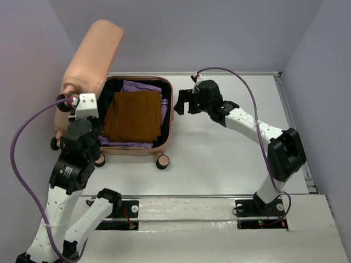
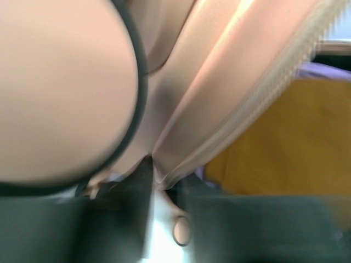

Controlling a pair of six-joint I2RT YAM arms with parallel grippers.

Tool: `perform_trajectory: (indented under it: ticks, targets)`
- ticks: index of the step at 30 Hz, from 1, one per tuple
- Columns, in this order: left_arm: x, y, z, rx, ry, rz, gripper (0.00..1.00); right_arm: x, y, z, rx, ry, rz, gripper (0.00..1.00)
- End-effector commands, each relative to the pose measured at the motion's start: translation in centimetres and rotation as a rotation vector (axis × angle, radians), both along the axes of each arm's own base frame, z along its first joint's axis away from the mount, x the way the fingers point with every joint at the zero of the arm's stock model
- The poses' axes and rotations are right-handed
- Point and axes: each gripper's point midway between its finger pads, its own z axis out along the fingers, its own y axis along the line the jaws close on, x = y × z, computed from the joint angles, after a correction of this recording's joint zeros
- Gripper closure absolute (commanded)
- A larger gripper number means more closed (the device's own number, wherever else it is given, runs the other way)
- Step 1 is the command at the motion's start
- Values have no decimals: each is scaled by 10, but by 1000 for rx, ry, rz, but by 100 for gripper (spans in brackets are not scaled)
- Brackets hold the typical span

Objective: Pack the luggage

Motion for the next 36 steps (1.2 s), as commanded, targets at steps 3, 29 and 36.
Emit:
perform_trajectory:
  ticks: [3, 29, 36]
  targets:
    - [-3, -197, 4, -272, 181, -1000, 3, 21, -23, 16, 50, -49, -191, 4]
    - [202, 62, 2, -604, -43, 126, 94, 7, -68, -11, 18, -62, -234, 93]
    - [223, 137, -61, -555, 5, 399, 94, 5, -48, -16, 36, -48, -147, 93]
